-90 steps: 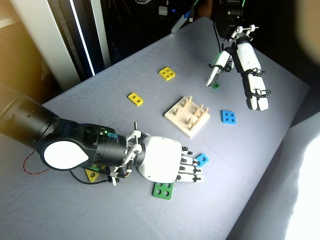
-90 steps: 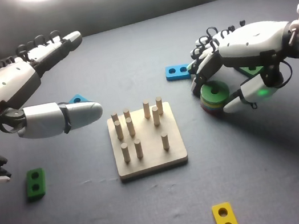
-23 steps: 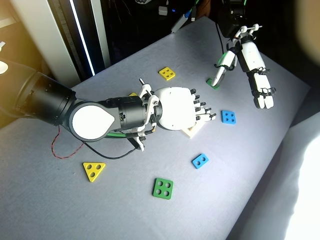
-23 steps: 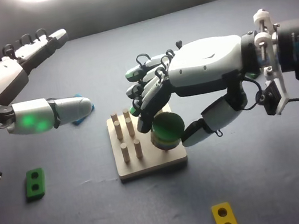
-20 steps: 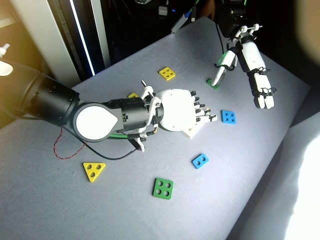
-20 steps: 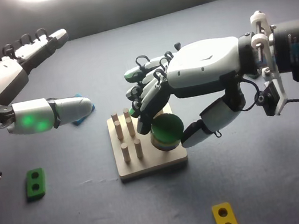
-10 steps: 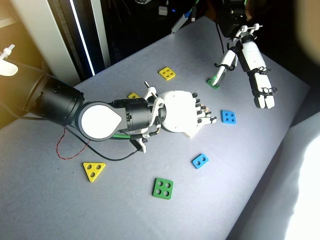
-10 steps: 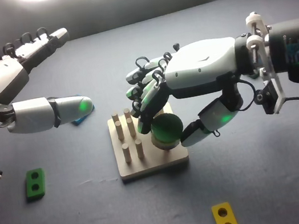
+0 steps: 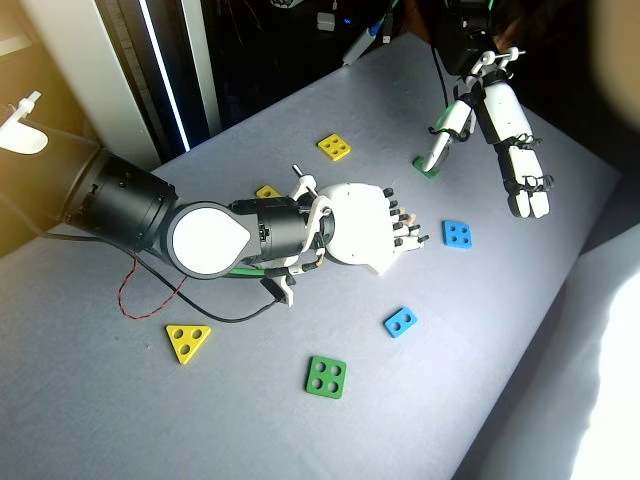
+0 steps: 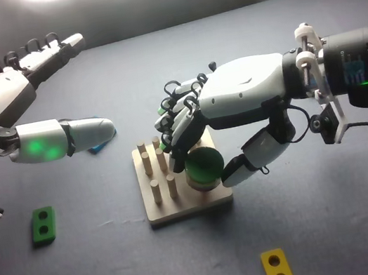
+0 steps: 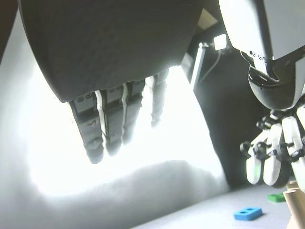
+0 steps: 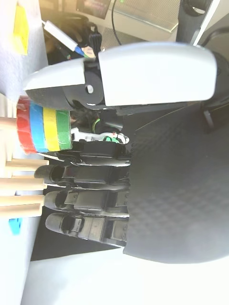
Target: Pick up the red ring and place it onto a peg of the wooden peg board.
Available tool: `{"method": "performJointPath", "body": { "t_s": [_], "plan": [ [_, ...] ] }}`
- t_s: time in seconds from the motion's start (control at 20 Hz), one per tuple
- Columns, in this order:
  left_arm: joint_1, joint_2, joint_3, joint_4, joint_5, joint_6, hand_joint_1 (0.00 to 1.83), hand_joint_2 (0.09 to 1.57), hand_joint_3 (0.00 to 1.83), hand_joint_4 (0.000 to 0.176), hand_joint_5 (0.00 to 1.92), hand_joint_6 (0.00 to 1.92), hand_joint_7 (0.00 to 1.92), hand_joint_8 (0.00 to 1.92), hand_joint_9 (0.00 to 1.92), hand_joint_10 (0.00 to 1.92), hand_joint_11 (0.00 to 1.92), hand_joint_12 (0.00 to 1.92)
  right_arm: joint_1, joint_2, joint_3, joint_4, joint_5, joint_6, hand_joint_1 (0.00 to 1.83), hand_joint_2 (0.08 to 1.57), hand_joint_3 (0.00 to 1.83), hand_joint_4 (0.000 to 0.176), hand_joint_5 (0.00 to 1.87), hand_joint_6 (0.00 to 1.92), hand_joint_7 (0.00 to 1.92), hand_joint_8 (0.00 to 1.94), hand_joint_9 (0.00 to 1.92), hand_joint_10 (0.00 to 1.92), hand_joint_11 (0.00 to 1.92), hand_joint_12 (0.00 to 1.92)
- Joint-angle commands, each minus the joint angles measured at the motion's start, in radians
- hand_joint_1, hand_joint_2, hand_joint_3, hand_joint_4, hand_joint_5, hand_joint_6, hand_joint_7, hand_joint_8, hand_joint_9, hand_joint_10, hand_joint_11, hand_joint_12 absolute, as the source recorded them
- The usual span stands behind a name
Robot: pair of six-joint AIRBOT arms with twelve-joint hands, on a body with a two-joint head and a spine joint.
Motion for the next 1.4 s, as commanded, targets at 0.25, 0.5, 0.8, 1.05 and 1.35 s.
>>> {"method": "performJointPath", "body": {
  "t_s": [0.25, 0.5, 0.8, 1.05, 1.35],
  "plan": [
    [-0.013, 0.0, 0.006, -0.002, -0.118, -0.003, 0.45, 0.95, 0.0, 0.17, 0.04, 0.0, 0.0, 0.0, 0.0, 0.0, 0.0, 0.0, 0.015, -0.004, 0.0, 0.044, 0.068, 0.008, 1.03, 1.02, 0.0, 0.019, 0.55, 0.34, 0.37, 0.0, 0.19, 0.0, 0.0, 0.29],
    [-0.012, 0.003, 0.005, -0.003, -0.119, -0.003, 0.44, 0.95, 0.0, 0.164, 0.04, 0.0, 0.0, 0.0, 0.0, 0.0, 0.0, 0.0, 0.015, -0.003, -0.001, 0.037, 0.068, 0.014, 0.84, 0.9, 0.0, 0.084, 0.25, 0.0, 0.15, 0.0, 0.03, 0.0, 0.01, 0.16],
    [0.009, 0.02, -0.01, -0.019, -0.148, -0.003, 0.44, 0.94, 0.0, 0.167, 0.04, 0.0, 0.0, 0.0, 0.0, 0.0, 0.0, 0.0, -0.011, 0.044, -0.02, 0.125, 0.102, -0.01, 0.75, 0.8, 0.0, 0.099, 0.01, 0.0, 0.0, 0.0, 0.0, 0.0, 0.0, 0.0],
    [0.031, 0.069, -0.06, -0.034, -0.249, -0.003, 0.44, 0.94, 0.0, 0.176, 0.04, 0.01, 0.0, 0.0, 0.0, 0.0, 0.0, 0.0, -0.098, 0.218, -0.112, 0.587, 0.215, -0.297, 0.82, 0.82, 0.0, 0.15, 0.0, 0.0, 0.0, 0.0, 0.0, 0.0, 0.0, 0.0],
    [0.093, 0.195, -0.173, -0.063, -0.505, -0.003, 0.47, 1.02, 0.0, 0.156, 0.0, 0.0, 0.0, 0.0, 0.0, 0.0, 0.0, 0.0, -0.185, 0.414, -0.239, 0.996, 0.539, -0.536, 0.6, 0.83, 0.0, 0.084, 0.0, 0.0, 0.0, 0.0, 0.0, 0.0, 0.02, 0.01]
  ]
}}
